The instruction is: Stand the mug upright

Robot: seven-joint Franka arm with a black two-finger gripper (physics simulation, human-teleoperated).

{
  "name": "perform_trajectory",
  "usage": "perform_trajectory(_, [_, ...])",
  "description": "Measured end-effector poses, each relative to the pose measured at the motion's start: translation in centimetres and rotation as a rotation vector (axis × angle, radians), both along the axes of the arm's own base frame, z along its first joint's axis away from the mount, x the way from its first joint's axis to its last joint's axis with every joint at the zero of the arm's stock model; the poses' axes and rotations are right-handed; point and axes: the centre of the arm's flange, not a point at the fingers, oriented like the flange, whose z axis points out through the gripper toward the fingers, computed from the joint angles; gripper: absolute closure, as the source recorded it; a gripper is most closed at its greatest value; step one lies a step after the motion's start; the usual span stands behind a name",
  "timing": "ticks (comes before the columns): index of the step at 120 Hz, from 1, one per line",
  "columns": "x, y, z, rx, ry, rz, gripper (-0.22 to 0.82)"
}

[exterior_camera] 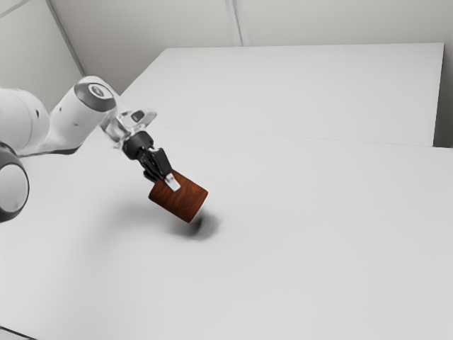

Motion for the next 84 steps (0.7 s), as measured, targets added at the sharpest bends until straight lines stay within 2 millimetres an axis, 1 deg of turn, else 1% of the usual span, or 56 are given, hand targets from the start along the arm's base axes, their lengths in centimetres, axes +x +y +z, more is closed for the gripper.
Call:
perform_trajectory(7, [-0.2,-1.6,1.7,0.101,0.001,-0.040,0.78])
perform_trajectory(12, [-0.3,-2.4,2.2,0.172,0.007,-0.055,0.78])
perform_trajectory(24, [-0.2,-2.8,2.2,0.332,0.005,-0.056,0.78])
perform_trajectory(42, [-0.1,-4.4,1.3,0.511,-0.033,-0.052,0.79])
perform_trajectory(60, [-0.4,-5.8,0.9,0.609,-0.080,-0.023,0.79])
perform_trajectory(72, [-1.3,-6.5,1.7,0.653,-0.128,0.000,0.79])
perform_trajectory(84, [-1.8,-6.9,1.2,0.691,-0.154,0.018,0.79])
